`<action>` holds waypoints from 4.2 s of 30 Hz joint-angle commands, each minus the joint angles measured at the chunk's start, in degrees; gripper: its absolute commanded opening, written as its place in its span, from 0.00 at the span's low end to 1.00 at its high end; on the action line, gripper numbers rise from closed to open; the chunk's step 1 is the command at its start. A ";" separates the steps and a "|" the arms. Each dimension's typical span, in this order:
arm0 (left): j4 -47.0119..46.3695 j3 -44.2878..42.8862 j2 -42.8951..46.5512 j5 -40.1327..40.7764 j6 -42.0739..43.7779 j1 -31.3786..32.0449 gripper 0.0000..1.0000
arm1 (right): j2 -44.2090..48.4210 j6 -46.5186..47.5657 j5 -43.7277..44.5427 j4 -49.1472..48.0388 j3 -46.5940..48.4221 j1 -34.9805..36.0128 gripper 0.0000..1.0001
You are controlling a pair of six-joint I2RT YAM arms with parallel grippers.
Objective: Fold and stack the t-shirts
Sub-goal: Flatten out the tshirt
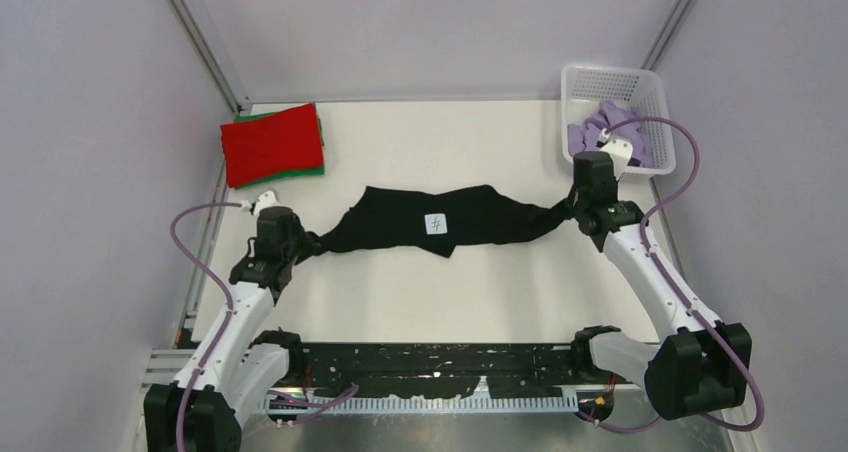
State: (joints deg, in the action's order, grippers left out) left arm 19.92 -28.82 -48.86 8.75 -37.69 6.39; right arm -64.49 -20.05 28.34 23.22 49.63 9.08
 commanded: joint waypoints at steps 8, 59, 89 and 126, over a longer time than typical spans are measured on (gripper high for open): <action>-2.64 11.93 6.83 -16.55 -7.25 1.69 0.00 | -0.54 -7.76 4.38 13.28 1.88 1.86 0.80; 2.97 17.57 19.09 -23.31 -3.82 3.37 0.00 | -85.88 10.94 -21.33 16.67 86.79 40.66 0.34; 3.63 -20.13 25.83 -12.49 -2.91 3.41 0.00 | -0.97 17.94 4.72 -25.63 27.14 31.18 0.05; -2.77 -25.50 -18.77 -1.19 2.71 3.21 0.00 | -5.61 7.42 -31.72 -18.32 4.39 31.74 0.70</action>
State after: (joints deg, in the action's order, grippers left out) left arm 19.25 -52.51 -64.38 2.35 -35.48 9.98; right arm -69.06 -9.72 6.15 13.91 57.39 40.32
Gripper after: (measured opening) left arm 0.021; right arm 0.628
